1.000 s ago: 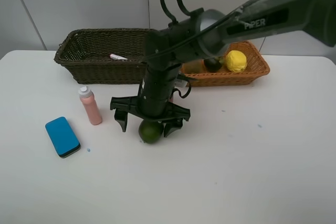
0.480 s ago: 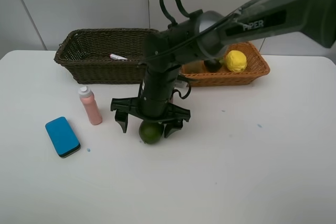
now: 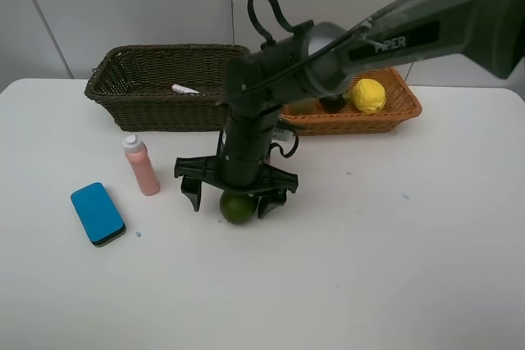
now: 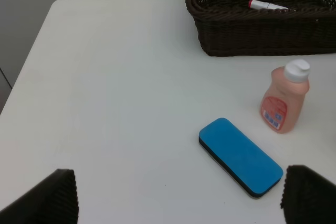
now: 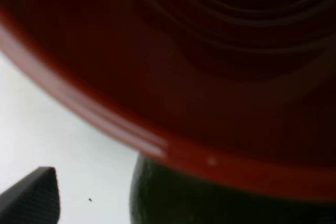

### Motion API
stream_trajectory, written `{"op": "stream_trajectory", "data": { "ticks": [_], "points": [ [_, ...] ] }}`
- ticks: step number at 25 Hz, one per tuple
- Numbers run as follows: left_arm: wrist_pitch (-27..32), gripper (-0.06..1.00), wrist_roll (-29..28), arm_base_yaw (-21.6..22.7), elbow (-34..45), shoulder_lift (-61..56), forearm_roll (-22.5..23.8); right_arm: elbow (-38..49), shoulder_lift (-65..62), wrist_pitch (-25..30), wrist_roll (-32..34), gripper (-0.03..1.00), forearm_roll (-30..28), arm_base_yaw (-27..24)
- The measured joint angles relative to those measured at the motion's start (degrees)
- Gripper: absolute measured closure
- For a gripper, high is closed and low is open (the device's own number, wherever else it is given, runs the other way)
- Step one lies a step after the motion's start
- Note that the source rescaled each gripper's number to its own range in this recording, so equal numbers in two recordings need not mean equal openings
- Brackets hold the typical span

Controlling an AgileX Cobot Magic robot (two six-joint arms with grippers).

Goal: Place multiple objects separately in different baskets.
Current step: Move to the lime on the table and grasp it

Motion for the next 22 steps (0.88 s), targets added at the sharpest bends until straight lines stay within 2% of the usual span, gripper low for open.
{"op": "stream_trajectory", "data": {
  "ticks": [4, 6, 8, 9, 22],
  "points": [
    [0.0, -0.06, 0.0, 0.0, 0.0, 0.0, 0.0, 0.0, 0.0, 0.0, 0.0, 0.02, 0.0, 0.0],
    [0.0, -0.06, 0.0, 0.0, 0.0, 0.0, 0.0, 0.0, 0.0, 0.05, 0.0, 0.1, 0.0, 0.0],
    [0.0, -0.06, 0.0, 0.0, 0.0, 0.0, 0.0, 0.0, 0.0, 0.05, 0.0, 0.37, 0.0, 0.0],
    [0.0, -0.06, 0.0, 0.0, 0.0, 0.0, 0.0, 0.0, 0.0, 0.05, 0.0, 0.39, 0.0, 0.0],
    [0.0, -0.06, 0.0, 0.0, 0.0, 0.0, 0.0, 0.0, 0.0, 0.05, -0.05, 0.39, 0.0, 0.0]
  ]
}}
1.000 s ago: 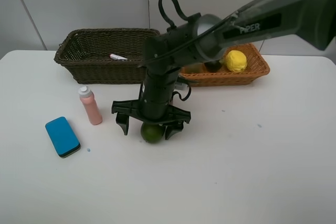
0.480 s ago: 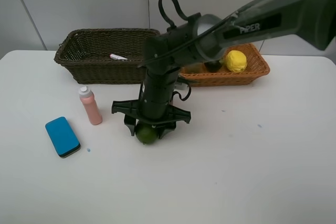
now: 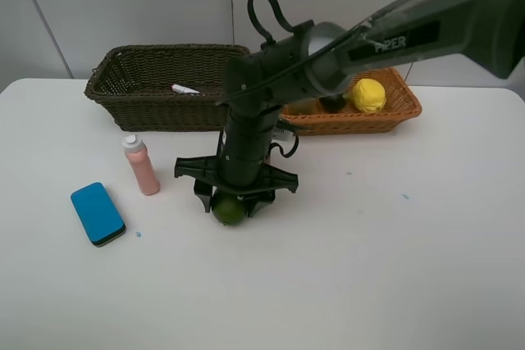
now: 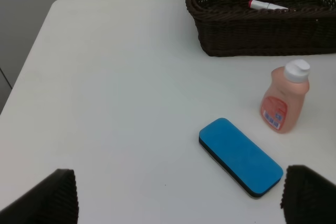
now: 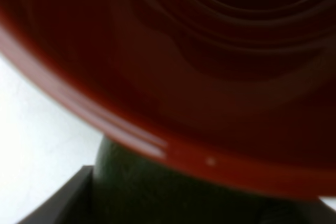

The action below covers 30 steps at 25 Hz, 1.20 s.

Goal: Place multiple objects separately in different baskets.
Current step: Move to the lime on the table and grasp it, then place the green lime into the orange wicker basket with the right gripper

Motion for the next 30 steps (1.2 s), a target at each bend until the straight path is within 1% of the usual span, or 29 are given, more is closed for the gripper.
{"op": "stream_trajectory", "data": {
  "ticks": [12, 18, 22, 26, 30],
  "points": [
    [0.0, -0.06, 0.0, 0.0, 0.0, 0.0, 0.0, 0.0, -0.12, 0.51, 0.0, 0.39, -0.17, 0.0],
    [0.0, -0.06, 0.0, 0.0, 0.0, 0.0, 0.0, 0.0, -4.05, 6.55, 0.0, 0.39, -0.59, 0.0],
    [0.0, -0.06, 0.0, 0.0, 0.0, 0.0, 0.0, 0.0, -8.93, 11.54, -0.12, 0.39, -2.72, 0.0],
    [0.0, -0.06, 0.0, 0.0, 0.0, 0.0, 0.0, 0.0, -15.29, 15.03, -0.12, 0.39, -5.93, -0.19],
    [0.0, -0.06, 0.0, 0.0, 0.0, 0.0, 0.0, 0.0, -20.67, 16.88, -0.12, 0.39, -12.04, -2.13]
  ]
}}
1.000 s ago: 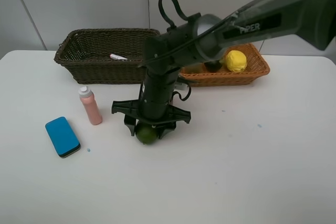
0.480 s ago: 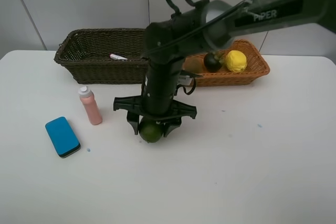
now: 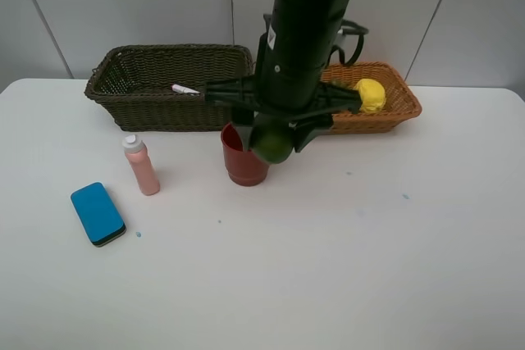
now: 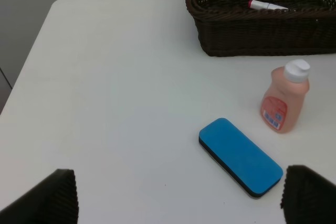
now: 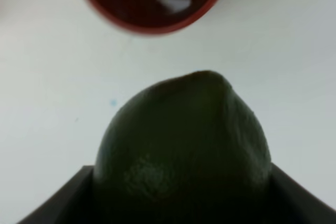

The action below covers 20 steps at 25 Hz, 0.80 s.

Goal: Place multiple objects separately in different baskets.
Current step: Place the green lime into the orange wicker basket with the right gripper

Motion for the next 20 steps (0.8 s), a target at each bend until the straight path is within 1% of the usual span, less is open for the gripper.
{"op": "stream_trajectory", "data": {
  "ticks": [4, 7, 10, 13, 14, 15, 16, 20],
  "points": [
    [0.0, -0.06, 0.0, 0.0, 0.0, 0.0, 0.0, 0.0, -2.23, -0.06, 0.0, 0.39, -6.23, -4.06],
    [0.0, -0.06, 0.0, 0.0, 0.0, 0.0, 0.0, -0.19, -2.38, -1.35, 0.0, 0.39, -9.26, -7.36],
    [0.0, -0.06, 0.0, 0.0, 0.0, 0.0, 0.0, -0.38, -2.38, -5.62, -0.18, 0.39, -11.81, -11.1],
    [0.0, -0.06, 0.0, 0.0, 0.0, 0.0, 0.0, -0.44, -2.31, -10.02, -2.35, 0.39, -12.55, -14.62],
    [0.0, -0.06, 0.0, 0.0, 0.0, 0.0, 0.0, -0.44, -2.31, -10.02, -2.35, 0.39, -12.55, -14.62],
    [0.0, -0.06, 0.0, 0.0, 0.0, 0.0, 0.0, -0.44, -2.31, -11.79, -3.19, 0.39, -12.78, -15.83],
    [0.0, -0.06, 0.0, 0.0, 0.0, 0.0, 0.0, -0.44, -1.9, -15.3, -5.04, 0.39, -13.11, -17.92],
    [0.0, -0.06, 0.0, 0.0, 0.0, 0.0, 0.0, -0.44, 0.27, -22.02, -6.72, 0.39, -13.36, -21.95]
  ]
}}
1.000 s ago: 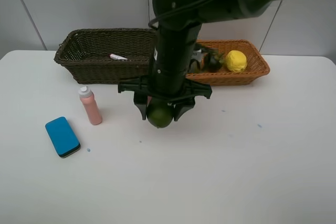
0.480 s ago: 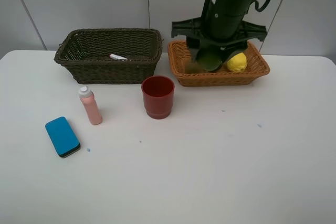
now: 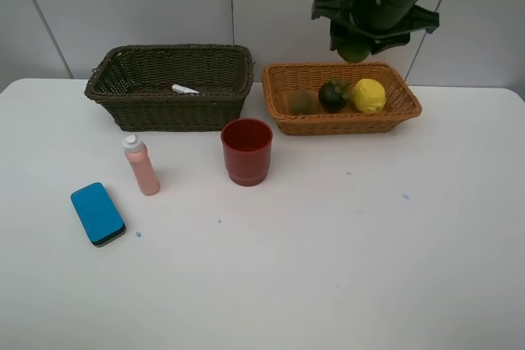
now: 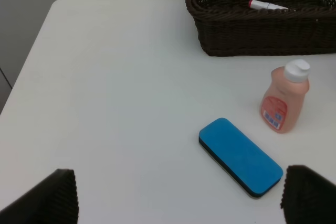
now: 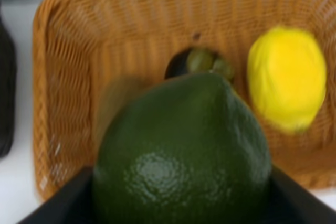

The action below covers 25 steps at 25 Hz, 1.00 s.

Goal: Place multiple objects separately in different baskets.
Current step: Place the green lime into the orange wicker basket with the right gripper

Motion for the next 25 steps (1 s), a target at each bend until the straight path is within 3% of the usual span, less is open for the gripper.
{"op": "stream_trajectory", "data": {
  "ticks": [7, 10, 25],
  "points": [
    [0.0, -0.06, 0.0, 0.0, 0.0, 0.0, 0.0, 0.0, 7.04, -10.35, -5.41, 0.39, -0.38, -5.57],
    [0.0, -0.06, 0.0, 0.0, 0.0, 0.0, 0.0, 0.0, 10.21, -12.4, -6.78, 0.39, -0.52, -6.55],
    [0.0, -0.06, 0.0, 0.0, 0.0, 0.0, 0.0, 0.0, 15.52, -14.5, -7.06, 0.39, -0.59, -6.56]
  ]
}}
